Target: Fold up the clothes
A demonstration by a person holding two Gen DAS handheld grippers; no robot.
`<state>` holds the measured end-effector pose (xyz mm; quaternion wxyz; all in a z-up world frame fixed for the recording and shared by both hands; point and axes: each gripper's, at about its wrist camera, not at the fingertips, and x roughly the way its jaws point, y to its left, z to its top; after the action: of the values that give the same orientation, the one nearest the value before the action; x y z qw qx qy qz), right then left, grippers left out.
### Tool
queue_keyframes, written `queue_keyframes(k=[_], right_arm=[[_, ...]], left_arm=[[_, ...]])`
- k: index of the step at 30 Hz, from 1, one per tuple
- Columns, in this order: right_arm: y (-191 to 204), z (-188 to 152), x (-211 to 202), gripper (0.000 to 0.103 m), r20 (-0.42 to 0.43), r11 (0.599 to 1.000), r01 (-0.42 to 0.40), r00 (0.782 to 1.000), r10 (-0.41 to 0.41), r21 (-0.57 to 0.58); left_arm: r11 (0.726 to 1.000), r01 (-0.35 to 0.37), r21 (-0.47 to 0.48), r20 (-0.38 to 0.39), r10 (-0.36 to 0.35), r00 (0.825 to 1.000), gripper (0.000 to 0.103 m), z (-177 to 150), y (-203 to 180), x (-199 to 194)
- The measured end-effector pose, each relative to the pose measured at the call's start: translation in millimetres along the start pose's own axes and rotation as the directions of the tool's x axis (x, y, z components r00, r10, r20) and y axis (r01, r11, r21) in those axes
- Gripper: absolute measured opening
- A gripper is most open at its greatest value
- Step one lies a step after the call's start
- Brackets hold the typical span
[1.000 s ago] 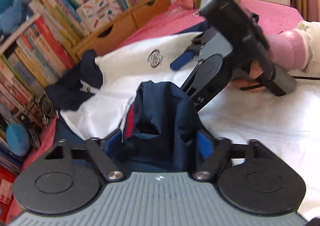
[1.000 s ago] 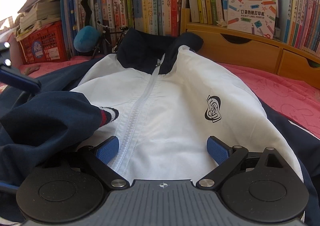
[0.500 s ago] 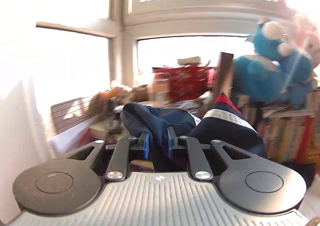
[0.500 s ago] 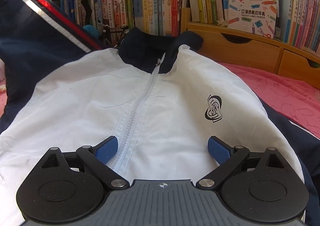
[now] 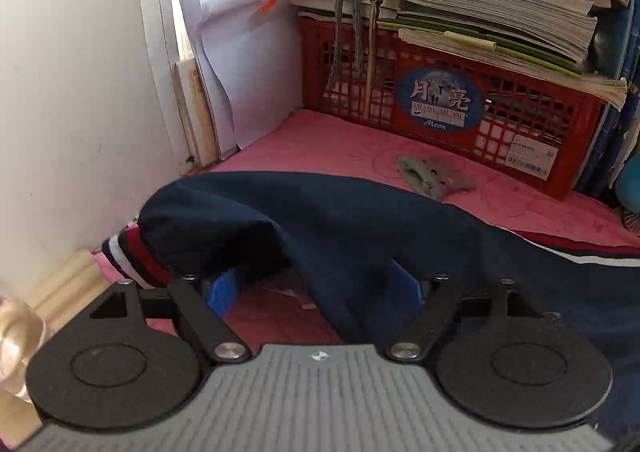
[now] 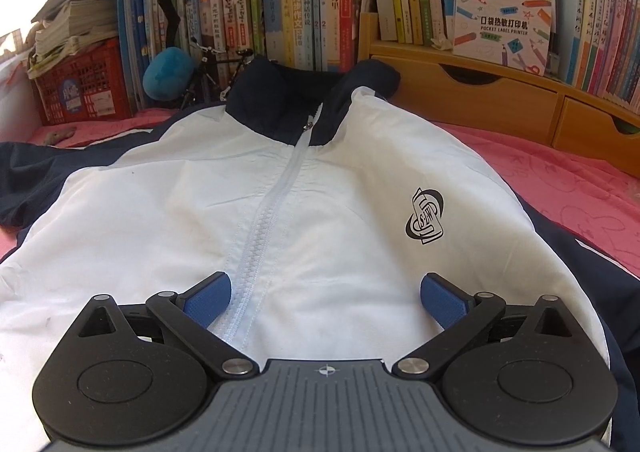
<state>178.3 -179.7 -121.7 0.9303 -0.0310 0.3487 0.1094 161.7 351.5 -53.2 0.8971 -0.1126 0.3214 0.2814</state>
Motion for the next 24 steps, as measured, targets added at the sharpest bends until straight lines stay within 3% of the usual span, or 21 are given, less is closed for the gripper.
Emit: queue_keyframes(k=[2,4,5,6,8,11,12,16,17,18,19,20,22,24], right_arm=[[0,0,0,0.102,0.0,1.0,0.0,1.0,0.0,0.0],[0,0,0,0.102,-0.001,1.0,0.001,1.0,-0.001,-0.001],[0,0,0,0.103,-0.001,1.0,0.001,1.0,-0.001,-0.001],[0,0,0,0.103,-0.001,1.0,0.001,1.0,-0.001,-0.001],[0,0,0,0.103,-0.001,1.0,0.001,1.0,-0.001,-0.001],[0,1,0,0.103,-0.002,1.0,0.001,1.0,-0.001,-0.001],[0,1,0,0.103,-0.002,1.0,0.001,1.0,-0.001,-0.001],[0,1,1,0.103,-0.002,1.0,0.0,1.0,0.0,0.0],[0,1,1,0.103,-0.002,1.0,0.0,1.0,0.0,0.0],[0,1,1,0.103,-0.002,1.0,0.0,1.0,0.0,0.0],[0,0,1,0.103,-0.002,1.0,0.0,1.0,0.0,0.0],[0,0,1,0.103,-0.002,1.0,-0.001,1.0,0.001,0.0],[0,0,1,0.103,-0.002,1.0,-0.001,1.0,0.001,0.0],[0,0,1,0.103,-0.003,1.0,-0.001,1.0,0.001,0.0]], left_arm=[[0.999,0.036,-0.009,0.084,-0.035,0.996,0.098,7,-1,-8],[0.997,0.073,-0.015,0.168,-0.069,0.983,0.098,13,-2,-16],[0.996,0.091,-0.017,0.21,-0.086,0.974,0.073,17,-2,-20],[0.994,0.11,-0.018,0.251,-0.102,0.963,0.007,20,-3,-24],[0.989,0.147,-0.018,0.332,-0.133,0.934,0.001,27,-4,-31],[0.979,0.202,-0.012,0.449,-0.175,0.876,0.003,36,-5,-43],[0.98,0.199,-0.011,0.455,-0.172,0.874,0.006,38,-5,-43],[0.991,0.135,-0.012,0.399,-0.119,0.909,0.01,38,2,-33],[0.996,0.091,-0.022,0.313,-0.079,0.946,0.012,38,4,-18],[0.999,0.035,-0.029,0.174,-0.029,0.984,0.013,37,6,5],[0.999,0.0,-0.042,0.049,0.002,0.999,0.011,34,8,23],[0.997,0.01,-0.076,-0.035,-0.013,0.999,0.012,27,13,34],[0.97,0.113,-0.214,-0.019,-0.12,0.993,0.019,15,29,35],[0.883,0.221,-0.413,0.046,-0.223,0.974,0.042,14,51,33]])
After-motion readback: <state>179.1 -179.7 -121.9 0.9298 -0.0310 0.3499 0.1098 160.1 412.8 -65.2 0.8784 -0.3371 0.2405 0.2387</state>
